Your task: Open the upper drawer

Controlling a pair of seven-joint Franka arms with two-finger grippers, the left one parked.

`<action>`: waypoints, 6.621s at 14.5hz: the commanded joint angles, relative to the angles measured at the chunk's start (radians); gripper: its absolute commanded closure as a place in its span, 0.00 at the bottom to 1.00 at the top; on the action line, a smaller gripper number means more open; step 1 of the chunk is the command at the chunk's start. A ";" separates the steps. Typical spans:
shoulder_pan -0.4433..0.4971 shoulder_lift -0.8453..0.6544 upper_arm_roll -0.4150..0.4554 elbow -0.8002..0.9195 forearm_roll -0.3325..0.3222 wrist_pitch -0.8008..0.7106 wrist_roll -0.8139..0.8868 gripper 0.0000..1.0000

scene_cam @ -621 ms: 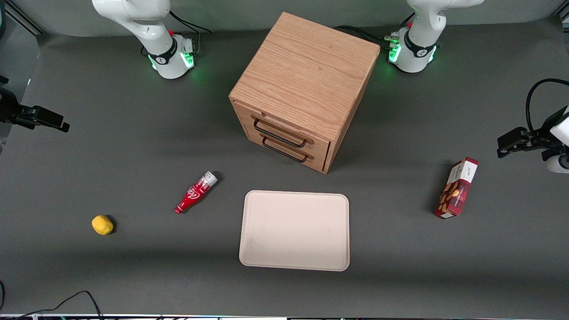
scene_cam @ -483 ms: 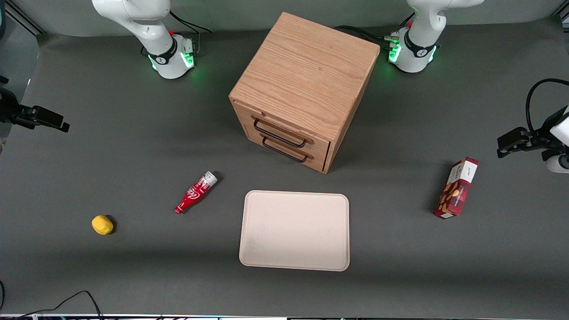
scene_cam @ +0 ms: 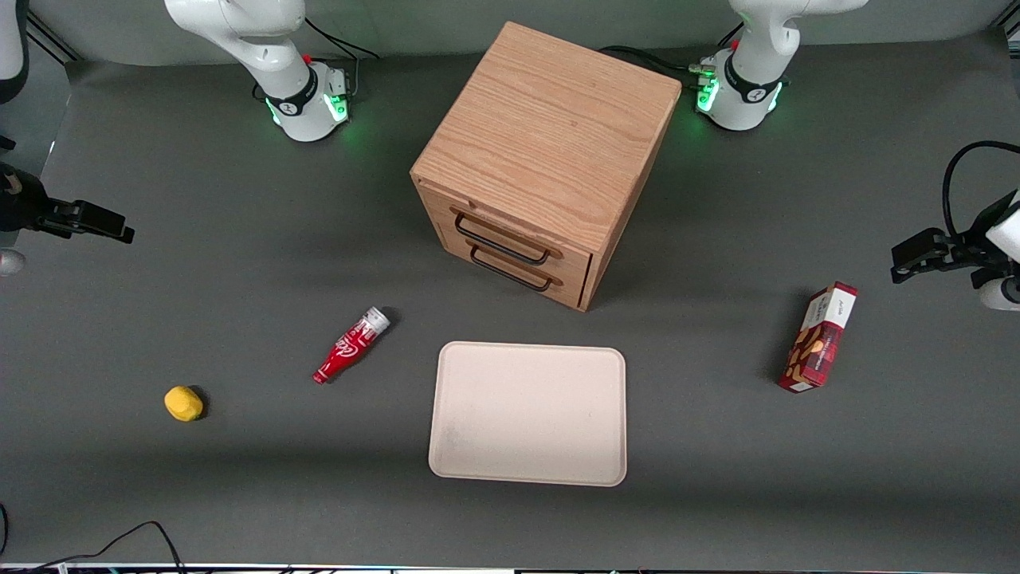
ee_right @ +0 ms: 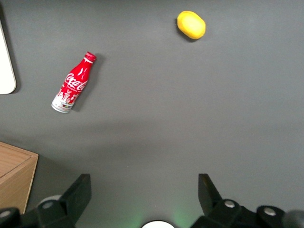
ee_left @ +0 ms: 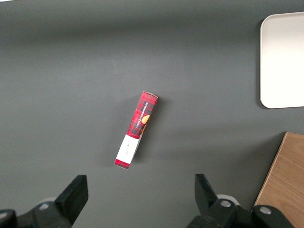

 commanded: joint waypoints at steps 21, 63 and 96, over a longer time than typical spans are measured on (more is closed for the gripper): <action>0.259 0.439 0.409 0.437 0.036 0.049 -0.058 0.00; 0.415 0.576 0.260 0.334 -0.012 0.372 -0.385 0.00; 0.083 0.122 0.056 0.050 0.168 0.198 0.132 0.00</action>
